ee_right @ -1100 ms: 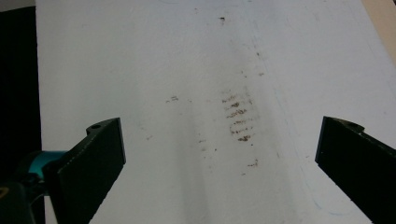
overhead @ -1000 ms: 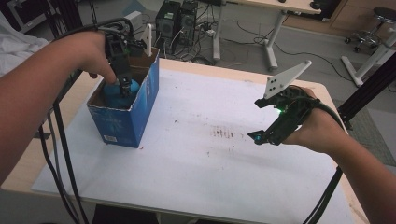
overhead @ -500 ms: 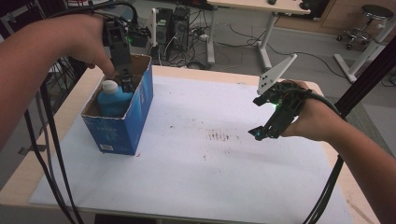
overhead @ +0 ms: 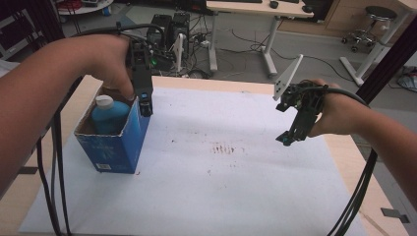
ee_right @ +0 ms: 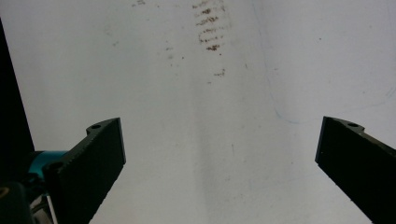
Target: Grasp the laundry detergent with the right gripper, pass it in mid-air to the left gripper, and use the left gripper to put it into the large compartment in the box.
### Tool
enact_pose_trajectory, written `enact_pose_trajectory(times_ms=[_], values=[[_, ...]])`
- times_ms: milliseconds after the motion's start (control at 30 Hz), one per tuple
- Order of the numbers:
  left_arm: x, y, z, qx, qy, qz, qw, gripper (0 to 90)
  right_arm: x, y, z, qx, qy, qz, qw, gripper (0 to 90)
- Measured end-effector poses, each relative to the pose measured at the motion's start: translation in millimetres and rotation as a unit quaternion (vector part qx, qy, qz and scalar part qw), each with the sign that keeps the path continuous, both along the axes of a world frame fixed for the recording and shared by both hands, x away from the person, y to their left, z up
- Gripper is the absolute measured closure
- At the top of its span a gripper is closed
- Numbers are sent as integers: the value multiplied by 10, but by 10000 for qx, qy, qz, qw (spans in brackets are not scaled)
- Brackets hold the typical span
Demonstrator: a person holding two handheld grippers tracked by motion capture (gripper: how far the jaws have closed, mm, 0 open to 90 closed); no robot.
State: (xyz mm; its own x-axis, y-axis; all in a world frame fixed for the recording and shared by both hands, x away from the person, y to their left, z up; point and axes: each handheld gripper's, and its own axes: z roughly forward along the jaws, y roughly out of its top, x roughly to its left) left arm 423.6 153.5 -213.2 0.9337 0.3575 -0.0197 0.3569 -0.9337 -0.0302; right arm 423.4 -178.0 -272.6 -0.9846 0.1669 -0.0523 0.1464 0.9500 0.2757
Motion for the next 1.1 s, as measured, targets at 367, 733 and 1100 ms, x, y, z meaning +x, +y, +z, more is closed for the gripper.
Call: enact_pose_trajectory(times_ms=[367,733,1100], values=[[130,-158,-184,-26,235,-432,9988,17,109,-119,-39,-314,42,283,9991,8],[194,-332,-280,-148,217,-734,9970,17,284,-164,65,-667,-7,337,9972,8],[203,-328,-309,-162,231,-730,9969,16,269,-146,57,-800,-13,404,9960,8]])
